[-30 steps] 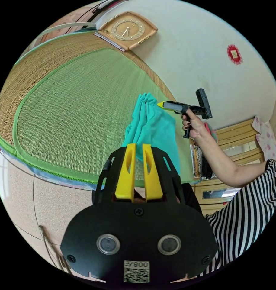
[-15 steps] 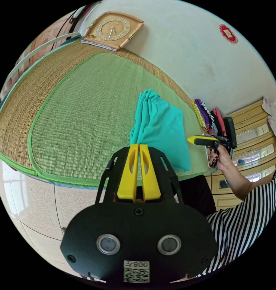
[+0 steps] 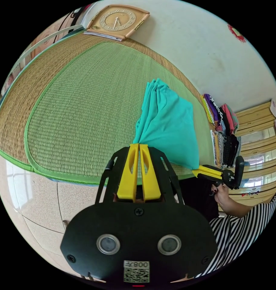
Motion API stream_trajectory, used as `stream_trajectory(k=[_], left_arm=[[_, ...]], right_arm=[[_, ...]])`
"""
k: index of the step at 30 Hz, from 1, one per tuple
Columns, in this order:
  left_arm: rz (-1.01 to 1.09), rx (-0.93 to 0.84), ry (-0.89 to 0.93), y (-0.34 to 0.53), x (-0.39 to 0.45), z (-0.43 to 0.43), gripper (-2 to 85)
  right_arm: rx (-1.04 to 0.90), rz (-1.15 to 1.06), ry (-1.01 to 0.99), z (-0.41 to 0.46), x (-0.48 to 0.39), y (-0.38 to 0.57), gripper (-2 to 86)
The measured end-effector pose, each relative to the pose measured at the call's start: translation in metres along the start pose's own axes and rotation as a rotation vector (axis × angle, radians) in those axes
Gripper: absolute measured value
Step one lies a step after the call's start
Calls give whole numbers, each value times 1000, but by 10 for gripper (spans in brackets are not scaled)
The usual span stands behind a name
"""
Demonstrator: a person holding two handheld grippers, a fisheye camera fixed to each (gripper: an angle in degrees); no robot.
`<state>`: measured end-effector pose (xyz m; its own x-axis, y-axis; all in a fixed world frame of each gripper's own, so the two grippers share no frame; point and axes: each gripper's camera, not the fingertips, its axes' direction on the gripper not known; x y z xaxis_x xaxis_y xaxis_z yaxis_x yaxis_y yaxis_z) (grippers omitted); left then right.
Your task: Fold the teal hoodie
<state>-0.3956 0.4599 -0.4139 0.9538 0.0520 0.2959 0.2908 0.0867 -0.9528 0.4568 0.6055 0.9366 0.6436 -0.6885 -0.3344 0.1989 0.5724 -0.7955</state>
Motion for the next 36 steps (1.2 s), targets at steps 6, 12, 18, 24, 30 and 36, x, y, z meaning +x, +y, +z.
stream_trajectory(k=[6, 12, 18, 24, 30, 36], left_arm=[[20, -24, -33, -4, 23, 4, 2], [51, -11, -32, -3, 45, -1, 2], [47, -84, -37, 4, 58, 25, 2], [54, -95, -41, 6, 75, 33, 3], [43, -50, -7, 7, 90, 27, 12], [157, 23, 50, -22, 134, 29, 30]], right_arm=[[43, 7, 22, 7, -7, 6, 32], [66, -62, 55, -8, -12, 11, 10], [11, -160, 136, -10, -13, 17, 5], [-72, -173, 153, 19, -9, 22, 5], [-80, -118, 47, 21, 10, 20, 6], [-99, -182, 119, 23, 5, 20, 6]])
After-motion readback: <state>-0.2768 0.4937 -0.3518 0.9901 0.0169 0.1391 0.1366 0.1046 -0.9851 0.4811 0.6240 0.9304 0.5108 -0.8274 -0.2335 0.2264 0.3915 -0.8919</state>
